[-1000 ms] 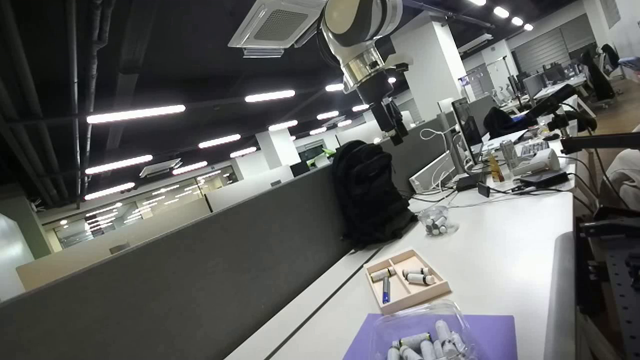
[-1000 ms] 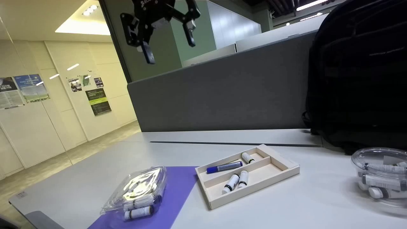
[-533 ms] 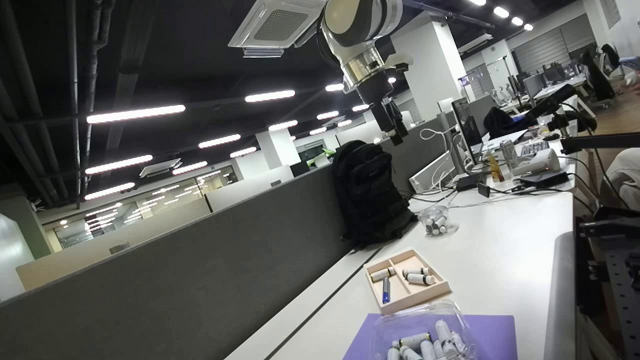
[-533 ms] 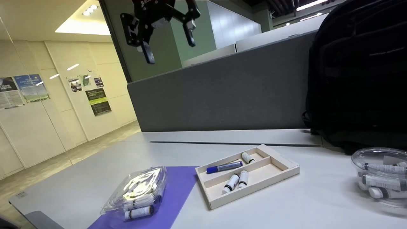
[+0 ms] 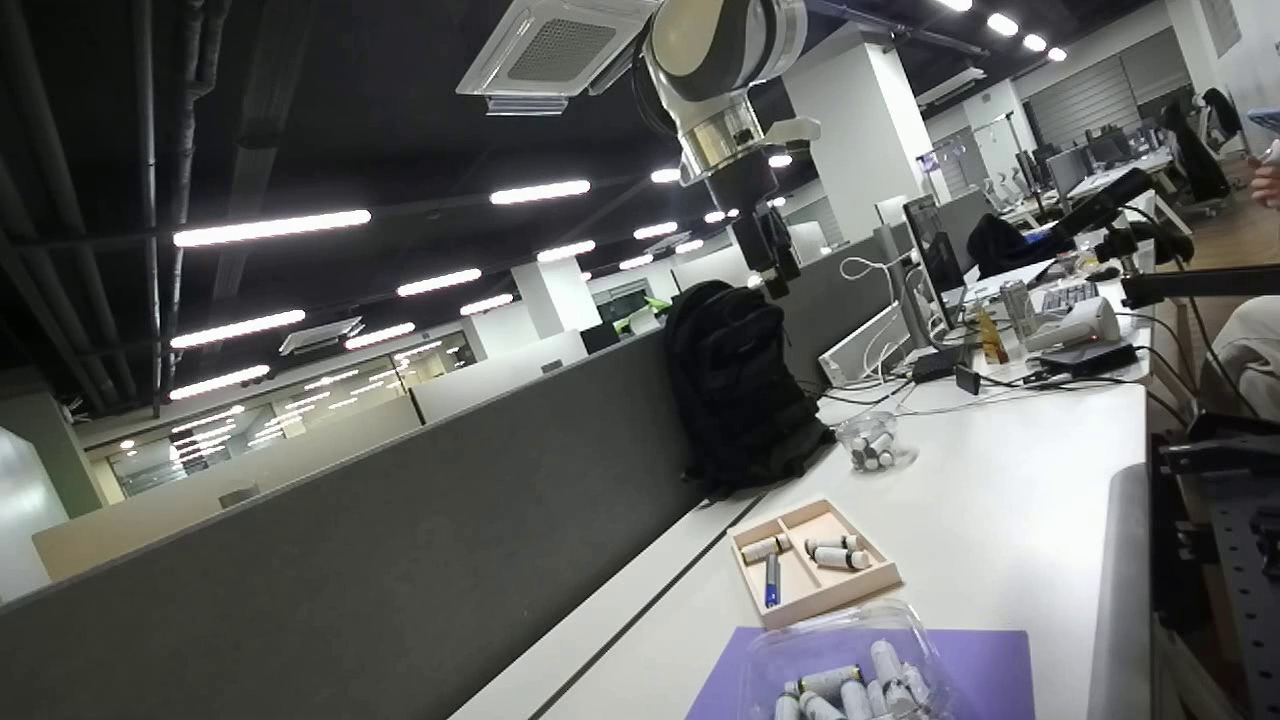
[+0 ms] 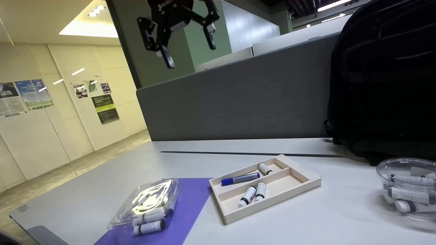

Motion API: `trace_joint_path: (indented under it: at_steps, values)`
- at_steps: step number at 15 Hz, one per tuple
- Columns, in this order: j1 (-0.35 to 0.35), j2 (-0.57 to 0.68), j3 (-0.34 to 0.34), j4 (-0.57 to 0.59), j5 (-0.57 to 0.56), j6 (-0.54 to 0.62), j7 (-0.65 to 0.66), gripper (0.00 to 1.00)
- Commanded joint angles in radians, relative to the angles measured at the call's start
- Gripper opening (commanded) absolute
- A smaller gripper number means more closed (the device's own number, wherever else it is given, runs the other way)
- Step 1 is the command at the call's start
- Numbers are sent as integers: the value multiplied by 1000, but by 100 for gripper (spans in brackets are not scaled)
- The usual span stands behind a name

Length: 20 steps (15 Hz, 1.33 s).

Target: Take the marker from the box and place it on the table

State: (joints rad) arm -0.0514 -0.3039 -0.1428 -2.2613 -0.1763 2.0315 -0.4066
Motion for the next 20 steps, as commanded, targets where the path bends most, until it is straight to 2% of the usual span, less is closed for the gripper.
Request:
trace_joint_path:
  at_steps: [1, 4, 8, 11, 14, 18, 20]
  values:
    - [-3, 98, -21, 17, 14, 206, -29, 100]
    - [-4, 220, -34, 54, 66, 318, -68, 100]
    - [-22, 372, -15, 101, 153, 386, -112, 100]
    - [-41, 484, 10, 167, 182, 363, -131, 100]
    - [-58, 584, 38, 245, 164, 334, -121, 100]
    - [-71, 682, 67, 336, 131, 287, -109, 100]
    - [-83, 710, 86, 370, 142, 227, -131, 100]
